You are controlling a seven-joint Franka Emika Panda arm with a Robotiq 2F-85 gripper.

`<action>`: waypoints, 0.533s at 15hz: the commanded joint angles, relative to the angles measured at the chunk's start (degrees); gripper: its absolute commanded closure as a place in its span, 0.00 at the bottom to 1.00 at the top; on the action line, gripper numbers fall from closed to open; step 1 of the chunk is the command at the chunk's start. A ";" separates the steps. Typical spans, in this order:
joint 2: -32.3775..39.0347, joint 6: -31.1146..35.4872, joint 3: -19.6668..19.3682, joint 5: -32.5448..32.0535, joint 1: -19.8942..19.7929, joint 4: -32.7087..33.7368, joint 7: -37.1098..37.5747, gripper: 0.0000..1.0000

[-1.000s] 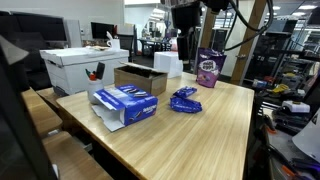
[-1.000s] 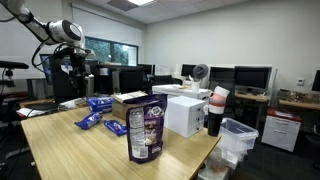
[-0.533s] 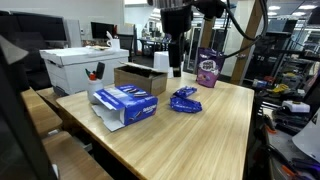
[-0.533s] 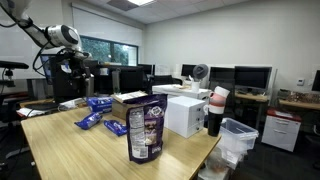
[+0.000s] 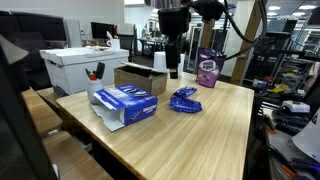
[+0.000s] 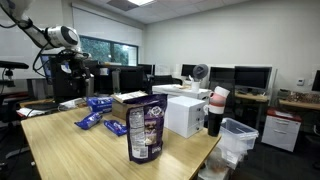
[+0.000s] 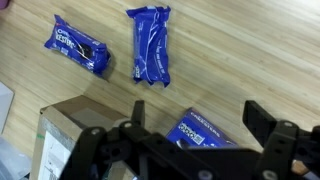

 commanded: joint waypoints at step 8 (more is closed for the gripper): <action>2.73 -3.73 -0.08 -0.50 1.26 2.48 2.04 0.00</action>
